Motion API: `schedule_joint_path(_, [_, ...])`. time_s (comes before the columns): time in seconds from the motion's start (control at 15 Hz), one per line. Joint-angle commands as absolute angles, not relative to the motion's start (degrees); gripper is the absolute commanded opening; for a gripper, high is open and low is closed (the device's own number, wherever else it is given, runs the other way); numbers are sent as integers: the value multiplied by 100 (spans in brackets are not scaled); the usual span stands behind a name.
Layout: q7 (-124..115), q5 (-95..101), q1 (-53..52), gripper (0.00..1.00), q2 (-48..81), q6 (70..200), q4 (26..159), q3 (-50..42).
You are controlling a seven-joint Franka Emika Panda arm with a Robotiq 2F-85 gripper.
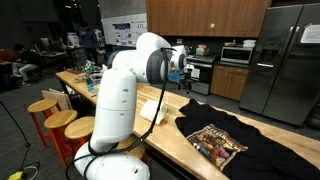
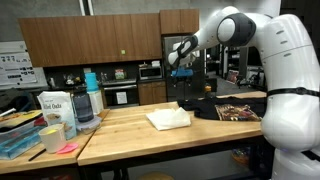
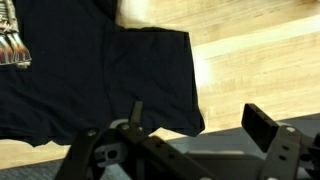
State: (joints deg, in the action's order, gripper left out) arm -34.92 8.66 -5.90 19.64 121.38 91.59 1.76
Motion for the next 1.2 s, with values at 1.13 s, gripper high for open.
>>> schedule_joint_path(1.13, [-2370,339,-583,100,4300,10300,5901,-105])
